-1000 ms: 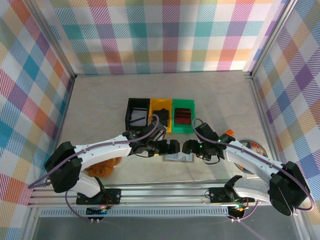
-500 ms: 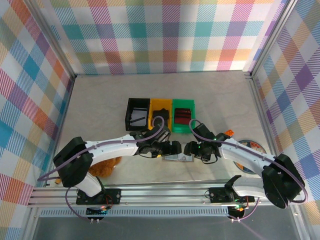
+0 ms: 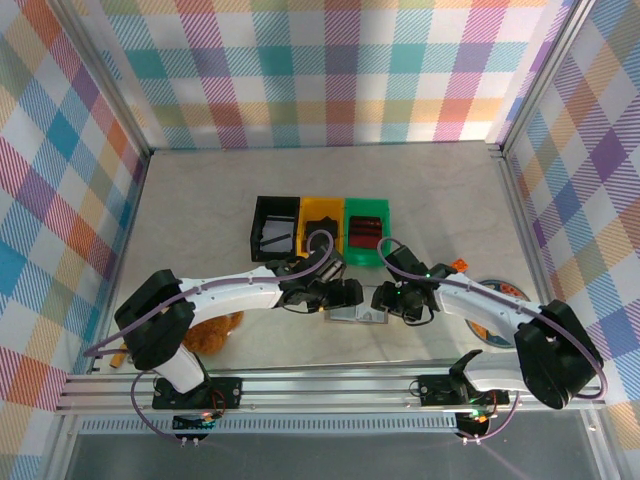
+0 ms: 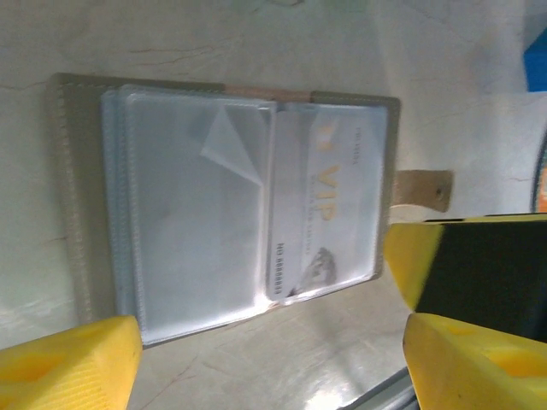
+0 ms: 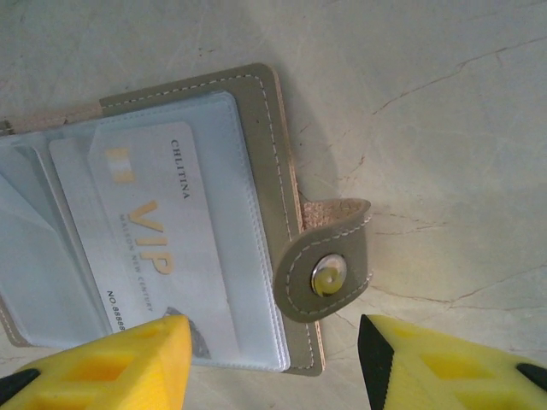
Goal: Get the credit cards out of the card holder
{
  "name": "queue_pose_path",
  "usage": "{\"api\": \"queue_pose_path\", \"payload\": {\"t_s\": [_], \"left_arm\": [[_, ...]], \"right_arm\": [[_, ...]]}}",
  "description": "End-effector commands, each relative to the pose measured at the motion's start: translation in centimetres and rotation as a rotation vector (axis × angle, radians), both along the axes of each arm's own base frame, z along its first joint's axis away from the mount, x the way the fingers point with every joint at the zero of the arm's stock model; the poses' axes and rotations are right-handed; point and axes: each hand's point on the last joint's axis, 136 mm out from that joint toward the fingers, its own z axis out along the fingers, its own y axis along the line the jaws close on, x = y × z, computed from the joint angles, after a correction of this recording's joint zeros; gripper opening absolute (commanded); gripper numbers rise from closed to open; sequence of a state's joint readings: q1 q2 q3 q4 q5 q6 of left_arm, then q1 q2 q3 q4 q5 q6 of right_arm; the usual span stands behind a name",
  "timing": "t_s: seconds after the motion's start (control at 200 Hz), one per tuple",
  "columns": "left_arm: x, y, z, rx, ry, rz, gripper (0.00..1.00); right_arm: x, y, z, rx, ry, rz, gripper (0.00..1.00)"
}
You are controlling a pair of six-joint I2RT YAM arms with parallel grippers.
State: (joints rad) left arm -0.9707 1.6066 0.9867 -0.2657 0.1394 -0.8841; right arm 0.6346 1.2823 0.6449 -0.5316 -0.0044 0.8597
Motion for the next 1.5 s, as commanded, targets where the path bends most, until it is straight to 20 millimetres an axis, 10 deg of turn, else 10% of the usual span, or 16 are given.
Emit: {"api": "queue_pose_path", "payload": {"t_s": [0.0, 1.495], "left_arm": [[0.1, -2.1, 1.3, -0.090, -0.004, -0.004, 0.79], [-0.1, -2.6, -5.1, -0.034, 0.080, 0.099, 0.31]], "right_arm": [[1.0, 0.5, 0.6, 0.020, -0.017, -0.014, 0.55], [1.7, 1.4, -0.5, 0.097, 0.002, -0.059, 0.47]]}}
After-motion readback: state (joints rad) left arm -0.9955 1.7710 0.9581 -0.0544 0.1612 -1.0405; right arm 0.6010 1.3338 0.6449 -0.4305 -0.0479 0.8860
